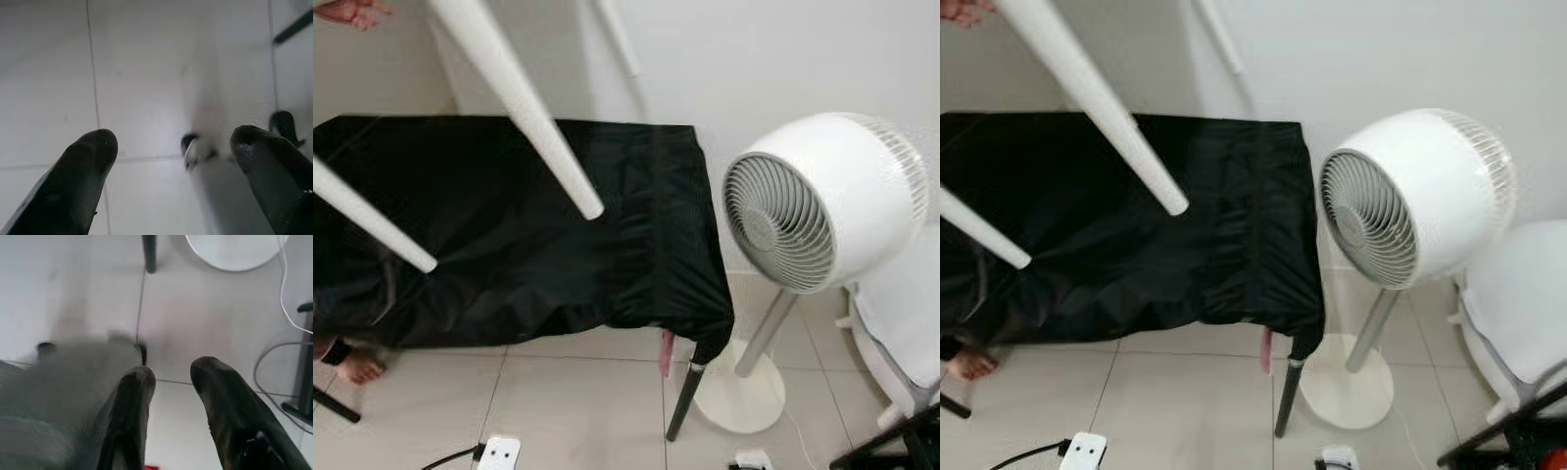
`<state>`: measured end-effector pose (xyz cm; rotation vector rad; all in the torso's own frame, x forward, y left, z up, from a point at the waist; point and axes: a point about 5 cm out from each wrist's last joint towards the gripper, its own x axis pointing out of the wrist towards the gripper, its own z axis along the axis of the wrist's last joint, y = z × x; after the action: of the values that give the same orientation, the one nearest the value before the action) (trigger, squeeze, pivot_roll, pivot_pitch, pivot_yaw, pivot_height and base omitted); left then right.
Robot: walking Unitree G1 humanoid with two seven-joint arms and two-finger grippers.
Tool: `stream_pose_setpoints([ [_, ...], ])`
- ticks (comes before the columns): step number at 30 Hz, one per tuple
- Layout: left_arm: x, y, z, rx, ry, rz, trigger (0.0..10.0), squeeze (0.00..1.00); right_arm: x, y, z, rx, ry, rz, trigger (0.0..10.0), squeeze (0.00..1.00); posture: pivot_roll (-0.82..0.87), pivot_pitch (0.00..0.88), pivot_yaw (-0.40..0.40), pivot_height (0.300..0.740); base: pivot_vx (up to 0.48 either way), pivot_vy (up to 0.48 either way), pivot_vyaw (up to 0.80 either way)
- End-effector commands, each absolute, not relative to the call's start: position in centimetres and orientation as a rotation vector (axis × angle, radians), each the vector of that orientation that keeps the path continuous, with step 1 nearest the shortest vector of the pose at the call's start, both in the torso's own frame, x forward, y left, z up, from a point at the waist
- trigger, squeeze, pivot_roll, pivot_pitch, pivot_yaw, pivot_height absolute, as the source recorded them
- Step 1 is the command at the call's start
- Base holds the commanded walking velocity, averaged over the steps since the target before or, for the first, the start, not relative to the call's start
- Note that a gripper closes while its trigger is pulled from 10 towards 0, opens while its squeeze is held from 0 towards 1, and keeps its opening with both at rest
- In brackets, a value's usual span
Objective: Building children table
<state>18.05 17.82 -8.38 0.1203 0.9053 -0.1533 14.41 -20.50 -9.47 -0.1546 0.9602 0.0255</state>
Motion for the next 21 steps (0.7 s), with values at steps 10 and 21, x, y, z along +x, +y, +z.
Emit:
stream_pose_setpoints([
  [10, 17.01, 17.94, -8.91, 0.139, 0.936, -0.085, 10.0, 0.00, 13.92, -20.50, -9.68, -0.155, 0.983, 0.024, 10.0, 0.00, 0.02, 0.031, 0.021, 0.740, 0.086, 0.000, 0.00],
  [21, 16.49, 17.04, -9.10, 0.267, 0.925, -0.255, 10.0, 0.00, 14.00, -20.59, -9.66, -0.174, 0.990, 0.041, 10.0, 0.00, 0.00, 0.035, 0.015, 0.740, 0.000, 0.000, 0.00],
])
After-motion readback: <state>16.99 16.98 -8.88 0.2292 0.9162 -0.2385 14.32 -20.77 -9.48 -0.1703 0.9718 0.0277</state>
